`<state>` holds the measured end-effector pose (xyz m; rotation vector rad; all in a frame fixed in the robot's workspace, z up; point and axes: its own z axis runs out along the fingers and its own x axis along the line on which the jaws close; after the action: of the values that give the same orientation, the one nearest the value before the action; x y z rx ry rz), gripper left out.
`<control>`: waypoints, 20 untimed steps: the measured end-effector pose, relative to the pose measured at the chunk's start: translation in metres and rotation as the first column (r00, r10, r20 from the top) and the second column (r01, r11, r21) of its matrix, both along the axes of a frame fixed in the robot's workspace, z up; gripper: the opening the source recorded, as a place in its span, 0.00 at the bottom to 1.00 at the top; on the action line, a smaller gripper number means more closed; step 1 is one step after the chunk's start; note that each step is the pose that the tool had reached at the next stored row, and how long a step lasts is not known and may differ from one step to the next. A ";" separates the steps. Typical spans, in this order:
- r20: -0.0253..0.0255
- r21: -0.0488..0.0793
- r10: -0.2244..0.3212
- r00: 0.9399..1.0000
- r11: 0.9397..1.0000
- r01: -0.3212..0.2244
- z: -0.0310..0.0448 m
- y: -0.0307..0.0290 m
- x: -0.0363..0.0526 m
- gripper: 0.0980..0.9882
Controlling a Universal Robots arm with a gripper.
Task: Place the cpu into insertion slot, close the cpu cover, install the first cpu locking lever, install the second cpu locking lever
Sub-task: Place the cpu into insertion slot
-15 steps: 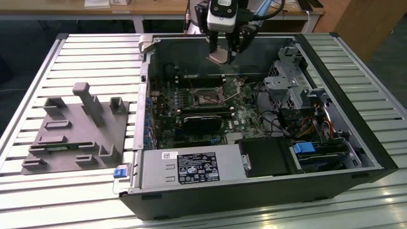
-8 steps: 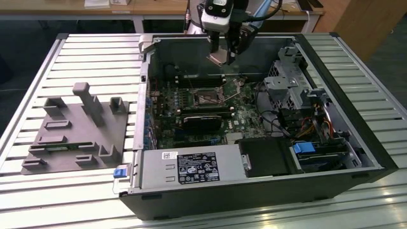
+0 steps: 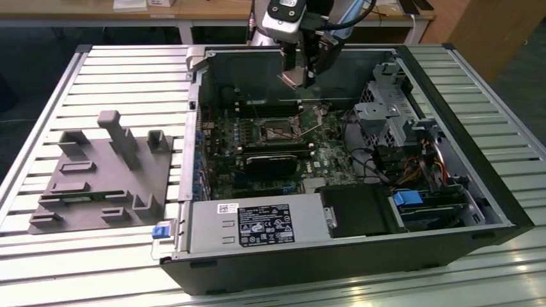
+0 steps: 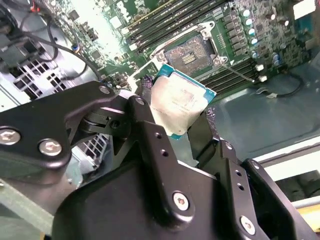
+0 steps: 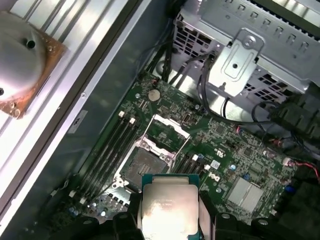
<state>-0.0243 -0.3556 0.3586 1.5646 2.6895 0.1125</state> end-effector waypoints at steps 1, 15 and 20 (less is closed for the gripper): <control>0.000 0.000 -0.014 1.000 1.000 0.014 -0.0001 0.0000 0.0000 0.49; 0.000 -0.001 -0.205 0.979 0.979 0.205 -0.0012 0.0001 0.0000 0.49; 0.000 -0.001 -0.273 0.962 0.962 0.273 -0.0016 0.0001 0.0000 0.49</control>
<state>-0.0243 -0.3555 0.3570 1.9139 2.4405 0.1031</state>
